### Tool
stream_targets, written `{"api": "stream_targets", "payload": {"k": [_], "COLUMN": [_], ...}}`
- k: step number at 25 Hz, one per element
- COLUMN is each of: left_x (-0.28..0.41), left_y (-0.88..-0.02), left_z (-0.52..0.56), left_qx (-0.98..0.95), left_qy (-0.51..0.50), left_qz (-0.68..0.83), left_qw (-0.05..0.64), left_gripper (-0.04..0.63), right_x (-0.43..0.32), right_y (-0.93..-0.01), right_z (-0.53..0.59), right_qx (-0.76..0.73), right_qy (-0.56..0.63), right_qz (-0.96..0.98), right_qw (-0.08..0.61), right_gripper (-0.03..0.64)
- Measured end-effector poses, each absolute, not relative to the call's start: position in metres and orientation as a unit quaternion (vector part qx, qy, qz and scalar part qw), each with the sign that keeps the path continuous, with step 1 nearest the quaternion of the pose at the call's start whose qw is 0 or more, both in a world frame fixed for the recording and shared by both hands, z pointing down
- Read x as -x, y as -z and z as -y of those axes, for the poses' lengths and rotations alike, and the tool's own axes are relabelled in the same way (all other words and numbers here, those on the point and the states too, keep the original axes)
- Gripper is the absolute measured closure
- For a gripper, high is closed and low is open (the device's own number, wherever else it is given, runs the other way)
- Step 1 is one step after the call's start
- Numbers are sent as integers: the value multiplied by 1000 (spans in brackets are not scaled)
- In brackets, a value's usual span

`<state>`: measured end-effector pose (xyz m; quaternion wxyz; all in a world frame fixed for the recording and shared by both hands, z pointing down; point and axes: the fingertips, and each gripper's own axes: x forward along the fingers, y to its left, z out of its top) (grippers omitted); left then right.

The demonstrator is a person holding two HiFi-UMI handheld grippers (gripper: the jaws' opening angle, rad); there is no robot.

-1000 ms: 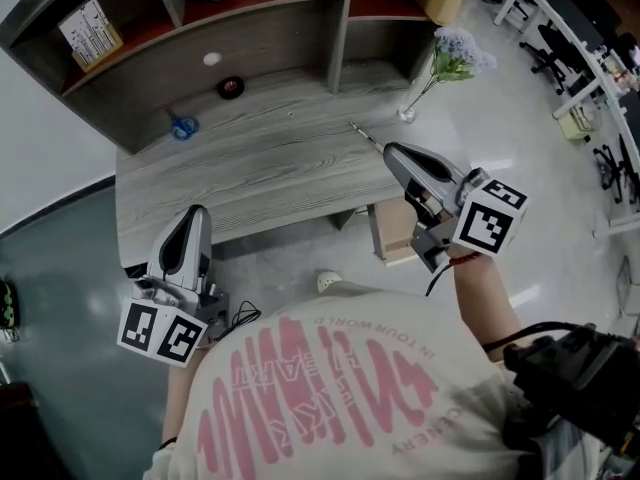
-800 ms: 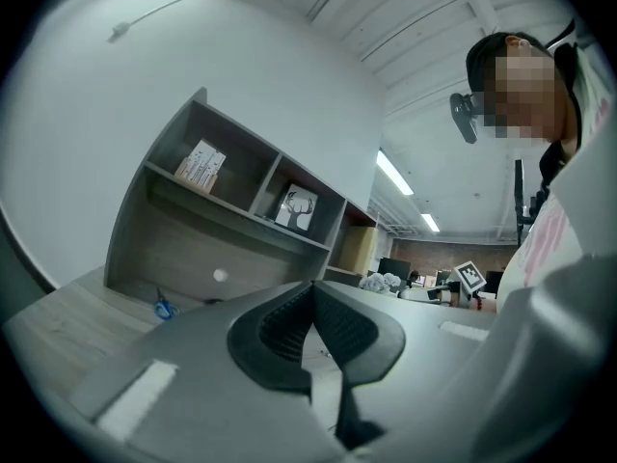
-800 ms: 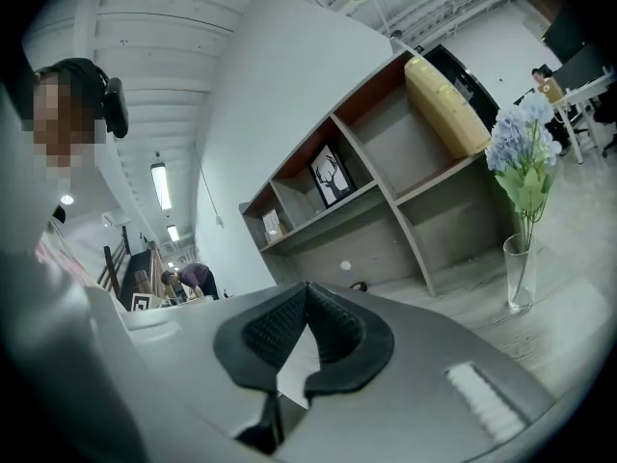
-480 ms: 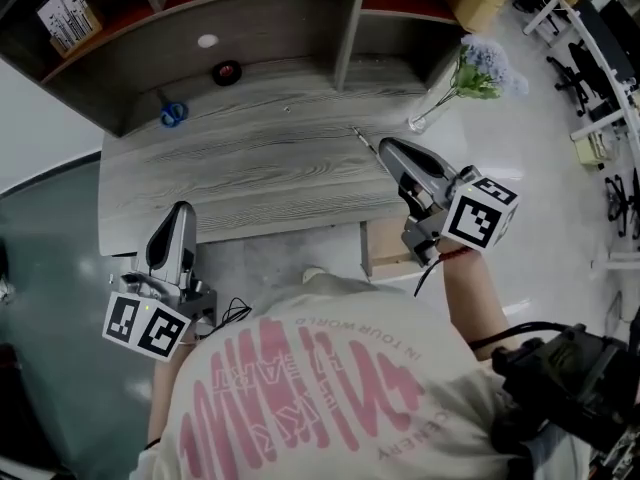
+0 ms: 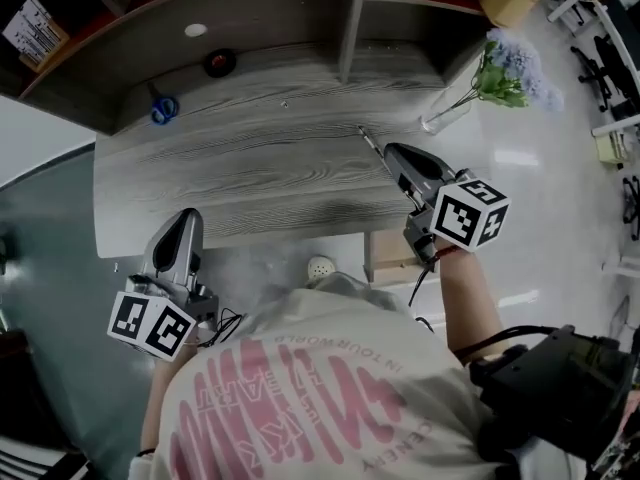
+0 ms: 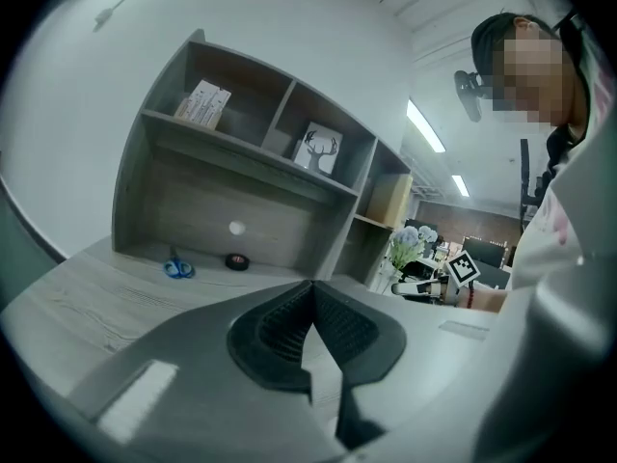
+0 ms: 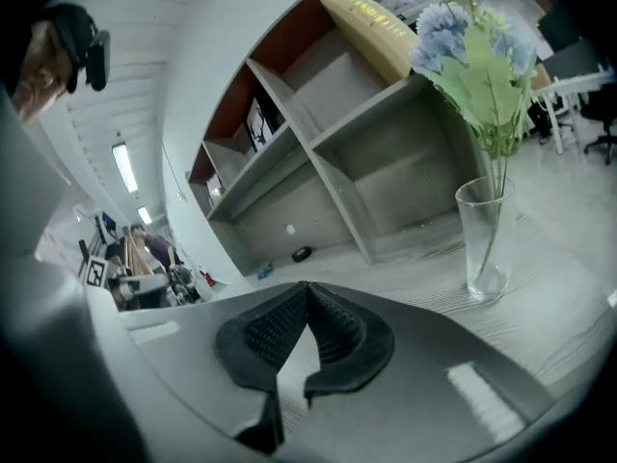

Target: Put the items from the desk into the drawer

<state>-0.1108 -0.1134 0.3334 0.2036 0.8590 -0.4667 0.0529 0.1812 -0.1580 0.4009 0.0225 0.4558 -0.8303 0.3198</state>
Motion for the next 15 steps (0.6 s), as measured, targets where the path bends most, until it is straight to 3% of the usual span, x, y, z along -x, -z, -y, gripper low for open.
{"api": "stream_targets", "payload": {"k": [5, 11, 13, 15], "left_x": [93, 55, 44, 33], "left_y": [-361, -397, -404, -411], "left_z": [117, 126, 127, 123], "left_qx": [-856, -861, -862, -865], "left_qy": [-85, -113, -119, -130], "left_qz": [454, 413, 400, 382], "left_qw": [232, 276, 288, 298], "left_gripper": [577, 577, 577, 577], "right_x": [-189, -197, -200, -203], "right_y": [-446, -477, -487, -498], "right_z": [166, 173, 174, 173], "right_qx": [-468, -478, -479, -475], "right_qy": [-307, -317, -307, -292], "right_qz": [820, 805, 802, 798], "right_qw": [115, 152, 184, 228], "right_gripper": [614, 612, 559, 554]}}
